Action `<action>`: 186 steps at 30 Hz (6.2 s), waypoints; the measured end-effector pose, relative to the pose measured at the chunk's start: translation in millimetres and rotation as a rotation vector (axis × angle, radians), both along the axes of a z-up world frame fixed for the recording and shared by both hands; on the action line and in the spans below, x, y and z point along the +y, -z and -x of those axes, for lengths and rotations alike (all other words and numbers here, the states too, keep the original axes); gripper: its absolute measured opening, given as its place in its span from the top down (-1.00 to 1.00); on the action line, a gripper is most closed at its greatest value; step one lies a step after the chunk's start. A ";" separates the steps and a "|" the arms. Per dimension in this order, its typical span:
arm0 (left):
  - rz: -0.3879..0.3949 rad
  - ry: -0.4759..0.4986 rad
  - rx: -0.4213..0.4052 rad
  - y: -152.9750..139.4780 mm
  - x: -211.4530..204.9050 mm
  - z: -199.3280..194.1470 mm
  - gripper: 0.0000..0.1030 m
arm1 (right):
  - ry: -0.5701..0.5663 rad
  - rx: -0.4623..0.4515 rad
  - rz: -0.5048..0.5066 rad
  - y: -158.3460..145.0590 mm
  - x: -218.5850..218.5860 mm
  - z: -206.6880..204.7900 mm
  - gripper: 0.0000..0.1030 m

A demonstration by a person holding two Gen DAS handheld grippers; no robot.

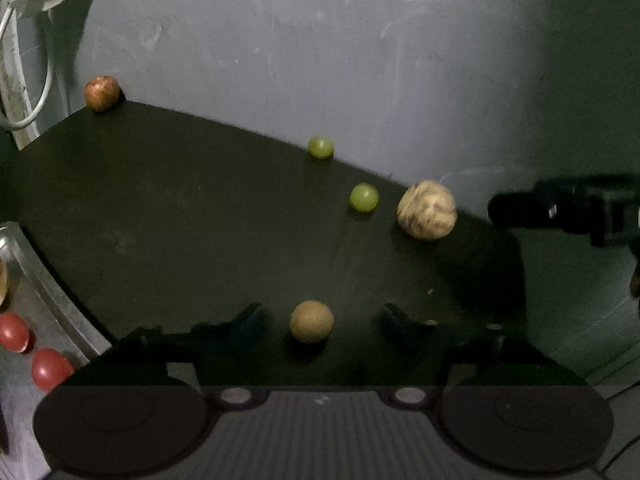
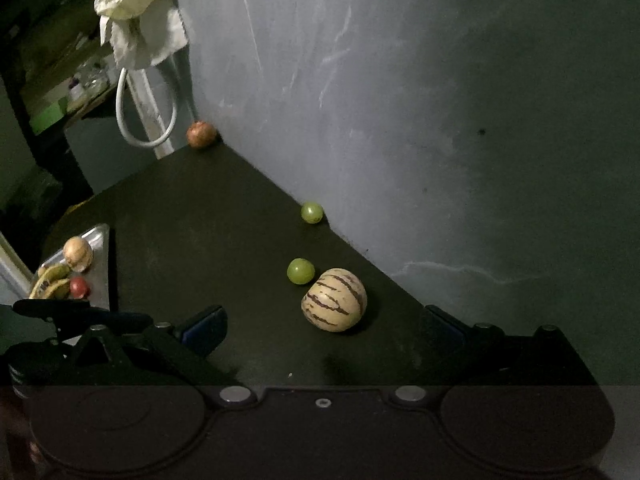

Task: Organize fruits
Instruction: 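Move the left tool to a small tan fruit while the right tool approaches a pepino melon, then close the left tool on the tan fruit while the right tool grips the striped pepino melon, then carry the tan fruit with the left tool while the right tool carries the melon over the tray, then lower the melon into the tray and open the right tool while the left tool releases the tan fruit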

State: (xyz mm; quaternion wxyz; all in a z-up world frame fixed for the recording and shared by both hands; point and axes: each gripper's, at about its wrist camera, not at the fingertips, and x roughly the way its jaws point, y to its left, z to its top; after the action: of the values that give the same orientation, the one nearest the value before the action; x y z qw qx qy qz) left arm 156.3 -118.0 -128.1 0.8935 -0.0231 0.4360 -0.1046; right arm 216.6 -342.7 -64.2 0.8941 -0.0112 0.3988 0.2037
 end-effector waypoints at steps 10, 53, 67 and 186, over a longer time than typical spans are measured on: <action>-0.055 -0.049 0.022 14.8 -9.9 -12.0 0.06 | -0.076 0.028 -0.019 17.5 4.8 -18.8 -0.98; -0.027 -0.119 0.006 -6.9 11.4 -5.8 0.45 | -0.240 0.041 0.116 46.6 36.9 -49.2 -0.08; 0.001 -0.124 -0.091 -49.9 59.0 8.8 0.45 | -0.190 -0.031 -0.001 -21.9 82.9 3.8 -0.08; 0.036 -0.453 0.019 -14.0 218.3 130.5 0.11 | -0.597 0.176 0.119 34.3 359.8 38.6 -0.14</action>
State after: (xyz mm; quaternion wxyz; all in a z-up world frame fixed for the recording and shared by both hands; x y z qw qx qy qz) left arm 25.8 100.3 -114.1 0.8896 -0.1371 0.4260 0.0911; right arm 177.9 17.0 -98.6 0.7546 -0.1626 0.4649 0.4336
